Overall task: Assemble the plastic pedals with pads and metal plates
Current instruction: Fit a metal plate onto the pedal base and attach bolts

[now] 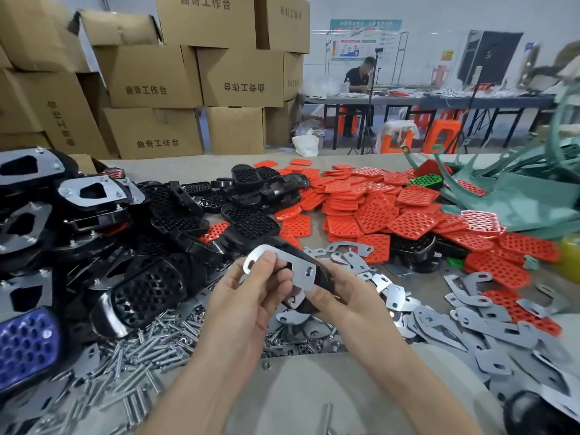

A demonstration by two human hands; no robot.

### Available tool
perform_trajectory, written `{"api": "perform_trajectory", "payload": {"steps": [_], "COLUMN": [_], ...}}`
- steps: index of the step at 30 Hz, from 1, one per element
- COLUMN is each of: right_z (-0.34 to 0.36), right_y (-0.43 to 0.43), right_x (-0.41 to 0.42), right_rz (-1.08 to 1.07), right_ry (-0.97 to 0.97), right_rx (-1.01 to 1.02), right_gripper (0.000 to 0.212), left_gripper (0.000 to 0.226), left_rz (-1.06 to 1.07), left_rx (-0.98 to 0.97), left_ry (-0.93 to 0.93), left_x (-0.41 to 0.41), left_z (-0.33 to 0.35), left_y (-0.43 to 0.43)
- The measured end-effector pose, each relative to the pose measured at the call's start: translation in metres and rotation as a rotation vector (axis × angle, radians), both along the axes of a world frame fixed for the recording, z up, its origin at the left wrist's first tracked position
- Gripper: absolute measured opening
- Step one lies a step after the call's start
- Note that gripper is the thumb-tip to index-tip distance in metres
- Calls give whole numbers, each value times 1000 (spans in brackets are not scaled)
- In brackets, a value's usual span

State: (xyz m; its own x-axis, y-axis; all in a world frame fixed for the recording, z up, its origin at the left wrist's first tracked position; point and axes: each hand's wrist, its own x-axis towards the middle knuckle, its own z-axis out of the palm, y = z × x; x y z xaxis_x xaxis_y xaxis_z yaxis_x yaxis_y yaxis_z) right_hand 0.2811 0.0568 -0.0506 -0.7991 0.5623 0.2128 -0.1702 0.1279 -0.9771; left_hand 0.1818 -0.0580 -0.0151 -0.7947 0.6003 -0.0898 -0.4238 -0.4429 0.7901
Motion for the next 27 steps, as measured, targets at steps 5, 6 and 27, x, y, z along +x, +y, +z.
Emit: {"api": "perform_trajectory", "payload": {"steps": [5, 6, 27], "right_z": [1, 1, -2], "right_y": [1, 1, 1], "right_x": [0, 0, 1], "right_rz": [48, 56, 36], "right_ry": [50, 53, -29], "right_rx": [-96, -111, -159], "right_gripper": [31, 29, 29], "left_gripper": [9, 10, 10], "left_rz": [-3, -7, 234], "left_rx": [-11, -12, -145], "left_ry": [77, 83, 324], "left_x": [-3, -3, 1], "left_z": [-4, -4, -25], "left_y": [0, 0, 8]}}
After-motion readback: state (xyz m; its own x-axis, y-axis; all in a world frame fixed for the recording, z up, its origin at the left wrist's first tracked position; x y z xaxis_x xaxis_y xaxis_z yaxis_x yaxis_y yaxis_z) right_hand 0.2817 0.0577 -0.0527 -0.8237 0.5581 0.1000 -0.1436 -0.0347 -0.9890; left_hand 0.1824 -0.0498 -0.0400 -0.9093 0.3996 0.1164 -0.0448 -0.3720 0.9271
